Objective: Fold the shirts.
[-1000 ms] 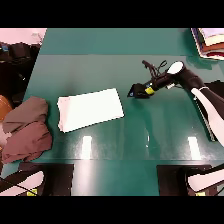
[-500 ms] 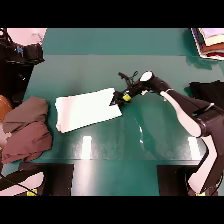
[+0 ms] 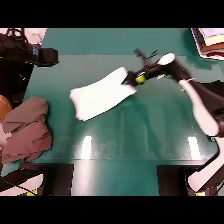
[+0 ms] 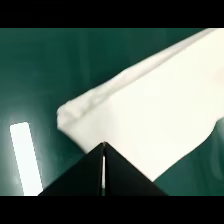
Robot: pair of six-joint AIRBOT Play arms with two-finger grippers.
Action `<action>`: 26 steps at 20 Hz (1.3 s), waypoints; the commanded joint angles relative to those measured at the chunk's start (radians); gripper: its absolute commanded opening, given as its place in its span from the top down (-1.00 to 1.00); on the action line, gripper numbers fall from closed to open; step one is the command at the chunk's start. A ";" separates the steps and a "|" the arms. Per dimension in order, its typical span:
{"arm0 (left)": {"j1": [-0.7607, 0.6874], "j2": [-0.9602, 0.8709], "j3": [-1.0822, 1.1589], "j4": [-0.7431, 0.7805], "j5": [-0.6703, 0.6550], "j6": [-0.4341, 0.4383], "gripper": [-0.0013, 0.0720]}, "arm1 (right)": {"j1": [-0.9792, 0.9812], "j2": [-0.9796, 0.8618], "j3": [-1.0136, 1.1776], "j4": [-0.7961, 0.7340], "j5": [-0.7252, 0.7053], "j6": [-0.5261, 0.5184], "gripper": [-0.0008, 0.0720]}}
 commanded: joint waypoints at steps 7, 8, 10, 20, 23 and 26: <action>-0.192 0.000 0.000 0.000 0.078 -0.027 0.91 | -0.667 0.254 0.004 -0.202 0.004 0.080 0.92; -0.203 0.000 0.000 0.000 0.088 -0.039 0.91 | -0.729 0.254 0.004 -0.194 0.005 0.087 0.92; -0.225 0.000 0.000 0.000 0.104 -0.042 0.91 | -0.823 0.254 0.004 -0.194 0.010 0.087 0.92; -0.228 0.000 0.000 -0.014 0.132 -0.064 0.91 | -0.923 0.254 0.242 -0.095 0.144 0.078 0.92; -0.228 0.000 0.000 -0.012 0.130 -0.063 0.91 | -0.923 0.269 0.325 -0.176 0.237 0.110 0.92; -0.228 0.000 0.000 -0.011 0.126 -0.055 0.91 | -0.923 0.365 0.235 -0.288 0.228 0.113 0.92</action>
